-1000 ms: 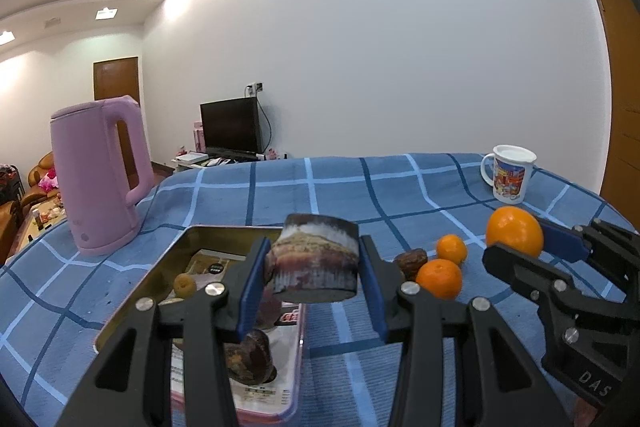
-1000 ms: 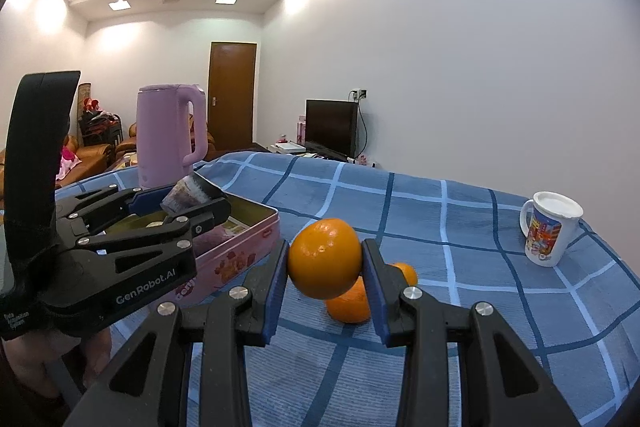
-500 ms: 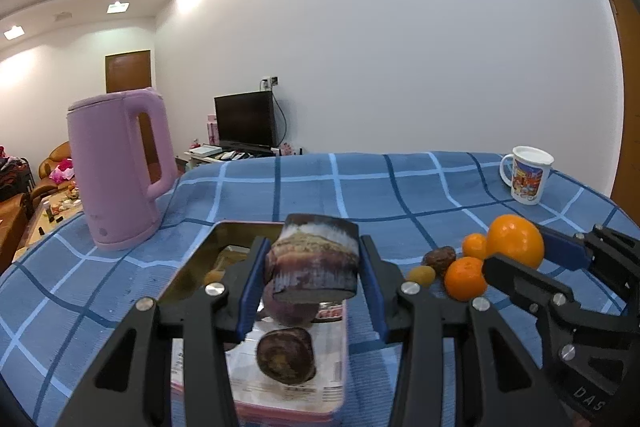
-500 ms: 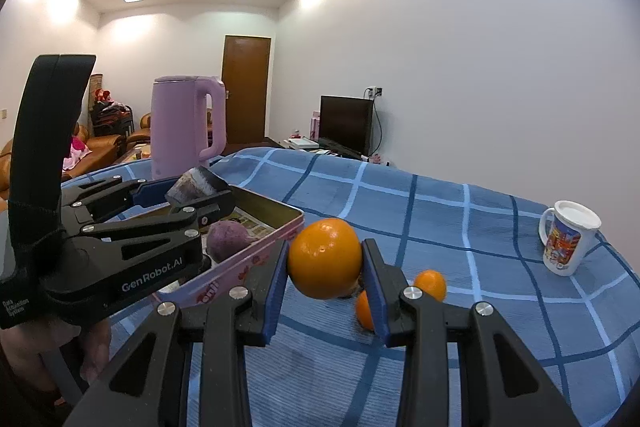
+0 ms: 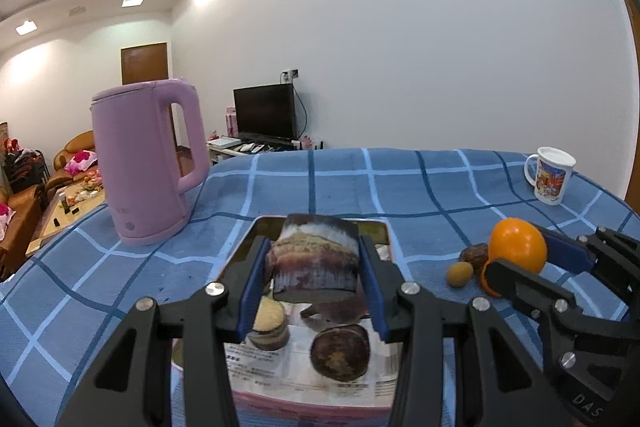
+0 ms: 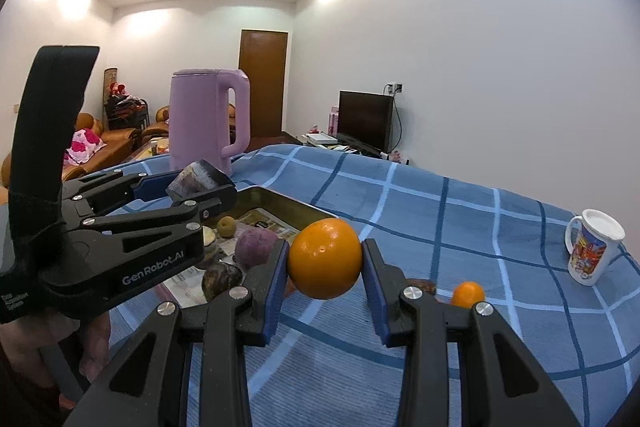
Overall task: Organize fruits
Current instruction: 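Lower the orange and slice into the tin and open both grippers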
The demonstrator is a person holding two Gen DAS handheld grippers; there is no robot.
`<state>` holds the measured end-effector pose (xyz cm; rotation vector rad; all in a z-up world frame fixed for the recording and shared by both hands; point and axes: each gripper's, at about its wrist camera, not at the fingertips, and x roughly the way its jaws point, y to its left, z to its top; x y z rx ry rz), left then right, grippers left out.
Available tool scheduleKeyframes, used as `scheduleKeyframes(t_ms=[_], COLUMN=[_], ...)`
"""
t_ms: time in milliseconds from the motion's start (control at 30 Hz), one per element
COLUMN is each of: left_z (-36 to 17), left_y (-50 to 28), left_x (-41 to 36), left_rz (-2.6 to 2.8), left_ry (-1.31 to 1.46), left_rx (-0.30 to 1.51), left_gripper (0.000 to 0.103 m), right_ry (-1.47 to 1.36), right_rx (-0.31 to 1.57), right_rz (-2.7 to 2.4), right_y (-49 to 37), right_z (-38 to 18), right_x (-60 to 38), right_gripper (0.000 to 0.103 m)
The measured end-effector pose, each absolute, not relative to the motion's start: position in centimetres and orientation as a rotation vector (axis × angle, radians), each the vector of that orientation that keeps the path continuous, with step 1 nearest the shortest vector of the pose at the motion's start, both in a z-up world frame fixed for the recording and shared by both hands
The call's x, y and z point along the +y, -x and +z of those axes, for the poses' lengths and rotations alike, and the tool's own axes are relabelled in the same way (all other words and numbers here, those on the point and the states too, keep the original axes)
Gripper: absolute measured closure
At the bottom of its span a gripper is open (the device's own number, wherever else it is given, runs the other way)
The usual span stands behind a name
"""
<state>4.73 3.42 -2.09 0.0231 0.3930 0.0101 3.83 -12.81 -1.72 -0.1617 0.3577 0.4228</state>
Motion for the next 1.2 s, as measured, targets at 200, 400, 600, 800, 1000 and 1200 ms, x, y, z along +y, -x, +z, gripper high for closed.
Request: scheduleKeyframes(t_ms=[200, 400, 600, 800, 1000, 1200], left_z=[-2.1, -2.2, -2.5, -2.9, -3.2, -3.6], left_y=[-4.8, -5.2, -5.7, -6.0, -6.3, -6.7], left_x=[4.6, 6.0, 7.4, 8.3, 8.9, 9.4], left_rz=[0.029, 0.045, 0.062, 0.073, 0.082, 0.085], left_ry=[-0.022, -0.015, -0.004, -0.003, -0.002, -0.003], left_rx=[0.404, 0.434, 0.469, 0.498, 0.523, 0.554], left_gripper=[0.057, 0.057, 0.057, 0.057, 0.057, 0.057], right_ry=[0.161, 0.174, 0.190, 0.192, 0.198, 0.207], right_rx=[0.367, 0.385, 0.397, 0.410, 0.427, 0.448], right_rz=[0.450, 0.477, 0.499, 0.517, 0.531, 0.540], right_y=[-4.3, -4.8, -5.2, -5.6, -5.9, -6.3], right_z=[-1.5, -1.4, -1.5, -1.7, -1.9, -2.4], right_x=[-11.4, -9.5, -7.8, -6.8, -6.0, -5.4], right_gripper=[0.065, 0.065, 0.065, 0.064, 0.064, 0.064])
